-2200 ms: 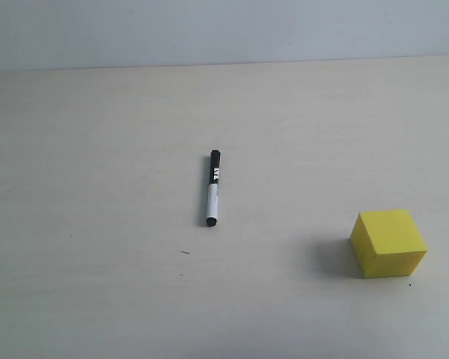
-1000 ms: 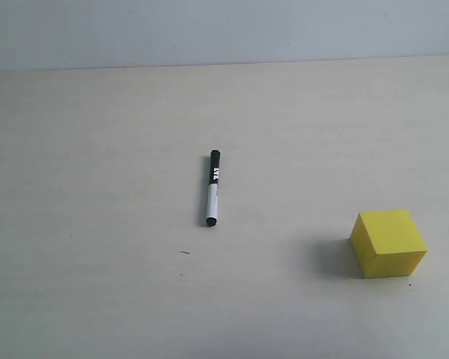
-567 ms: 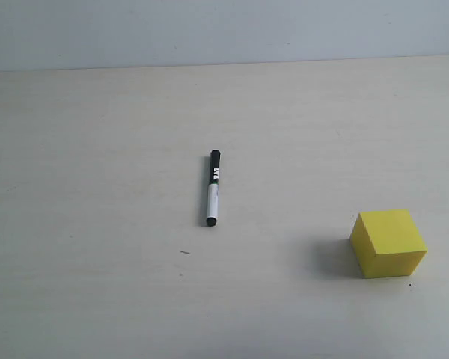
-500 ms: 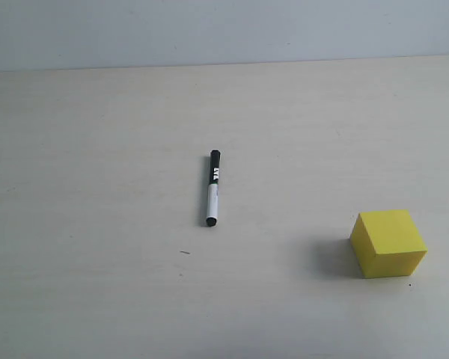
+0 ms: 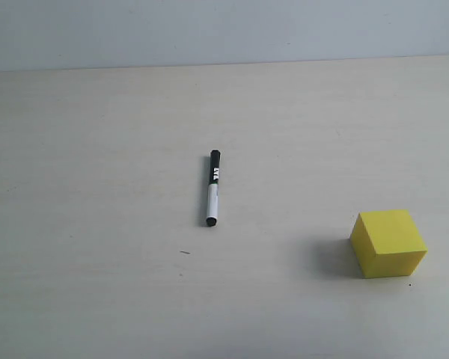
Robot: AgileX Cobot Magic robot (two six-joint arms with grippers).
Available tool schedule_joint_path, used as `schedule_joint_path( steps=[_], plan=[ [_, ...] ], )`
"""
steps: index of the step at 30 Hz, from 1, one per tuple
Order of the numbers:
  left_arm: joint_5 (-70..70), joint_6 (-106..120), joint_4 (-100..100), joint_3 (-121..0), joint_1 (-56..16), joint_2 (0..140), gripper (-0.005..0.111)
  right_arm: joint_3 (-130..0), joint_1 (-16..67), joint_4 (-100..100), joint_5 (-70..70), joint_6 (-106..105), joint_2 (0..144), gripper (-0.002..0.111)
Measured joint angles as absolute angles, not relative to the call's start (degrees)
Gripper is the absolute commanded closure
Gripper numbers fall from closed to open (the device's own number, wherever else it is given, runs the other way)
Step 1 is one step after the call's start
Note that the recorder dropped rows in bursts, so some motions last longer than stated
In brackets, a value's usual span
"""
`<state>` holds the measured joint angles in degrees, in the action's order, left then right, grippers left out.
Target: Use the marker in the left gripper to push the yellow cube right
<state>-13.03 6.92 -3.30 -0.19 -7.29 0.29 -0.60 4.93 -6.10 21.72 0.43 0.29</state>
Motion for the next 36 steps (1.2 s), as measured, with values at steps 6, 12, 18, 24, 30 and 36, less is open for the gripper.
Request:
schedule_joint_path(
  steps=[6,12,18,24,30,36],
  plan=[
    [-13.0,6.9,-3.3,-0.2,-7.3,0.3,0.107,-0.6,4.9,-6.1,21.7,0.4,0.3,0.108],
    [-13.3,6.9,-3.3,-0.2,-7.3,0.3,0.107,-0.6,4.9,-6.1,21.7,0.4,0.3,0.108],
    [-15.4,6.9,-3.3,-0.2,-7.3,0.3,0.107,-0.6,4.9,-6.1,21.7,0.4,0.3,0.108],
    [-20.5,7.0,-3.3,-0.1,-7.3,0.3,0.107,-0.6,4.9,-6.1,21.7,0.4,0.3,0.108],
    [-21.0,7.0,-3.3,-0.1,-7.3,0.3,0.107,-0.6,4.9,-6.1,21.7,0.4,0.3,0.108],
    [-21.0,7.0,-3.3,-0.1,-7.3,0.3,0.107,-0.6,4.9,-6.1,21.7,0.4,0.3,0.108]
  ],
)
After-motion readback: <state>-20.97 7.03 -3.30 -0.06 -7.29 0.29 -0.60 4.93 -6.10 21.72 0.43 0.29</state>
